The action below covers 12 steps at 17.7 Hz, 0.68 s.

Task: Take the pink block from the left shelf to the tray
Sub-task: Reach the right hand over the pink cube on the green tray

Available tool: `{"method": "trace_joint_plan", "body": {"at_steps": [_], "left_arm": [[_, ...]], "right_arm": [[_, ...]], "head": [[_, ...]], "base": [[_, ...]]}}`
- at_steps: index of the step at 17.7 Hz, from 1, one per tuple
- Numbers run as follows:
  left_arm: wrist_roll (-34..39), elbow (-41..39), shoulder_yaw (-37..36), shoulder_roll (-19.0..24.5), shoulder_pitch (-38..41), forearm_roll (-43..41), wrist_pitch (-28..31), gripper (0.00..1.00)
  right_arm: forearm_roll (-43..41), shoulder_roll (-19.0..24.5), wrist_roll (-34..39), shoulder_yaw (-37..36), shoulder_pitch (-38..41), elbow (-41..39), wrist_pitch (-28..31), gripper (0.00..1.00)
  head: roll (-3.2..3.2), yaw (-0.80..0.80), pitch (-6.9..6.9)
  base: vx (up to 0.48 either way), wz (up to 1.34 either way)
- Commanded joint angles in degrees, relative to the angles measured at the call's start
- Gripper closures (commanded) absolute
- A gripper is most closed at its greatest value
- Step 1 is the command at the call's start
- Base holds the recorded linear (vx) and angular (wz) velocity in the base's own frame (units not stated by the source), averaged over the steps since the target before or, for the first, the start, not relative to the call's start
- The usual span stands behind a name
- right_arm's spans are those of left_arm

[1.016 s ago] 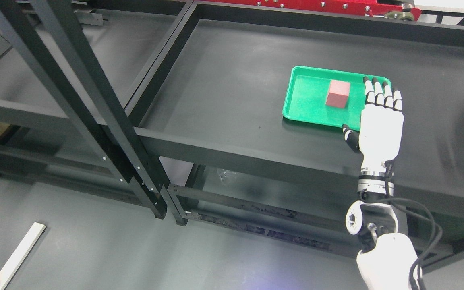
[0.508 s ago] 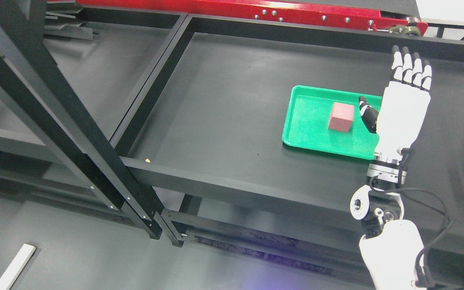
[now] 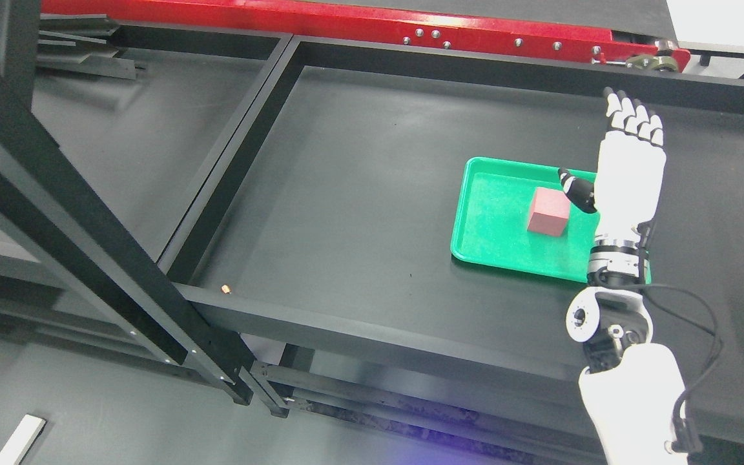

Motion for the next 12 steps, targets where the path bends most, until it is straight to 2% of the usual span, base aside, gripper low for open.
{"method": "trace_joint_plan", "body": {"at_steps": [1,5,12], "left_arm": [[0.03,-1.0,-0.05,1.0,-1.06,0.0,-0.06,0.0],[0.03,-1.0,-0.05,1.0,-1.06,0.0,-0.06,0.0],[0.03,-1.0,0.03,1.0,-1.06,0.0,-0.06,0.0]], "right_arm": [[-2.17,-0.94,16.87,-0.63,-0.66,1.4,-0.54,0.0],[-6.74,-0.94,18.11,-0.71,-0.75,2.03,-0.46,0.0],[-7.18,-0.94,24.35,-1.42,-2.5,7.82,-0.02,0.03]], "head": [[0.0,0.0,0.0],[0.0,0.0,0.0],[0.0,0.0,0.0]], "base": [[0.053,-0.03],[0.053,-0.03],[0.065,-0.06]]}}
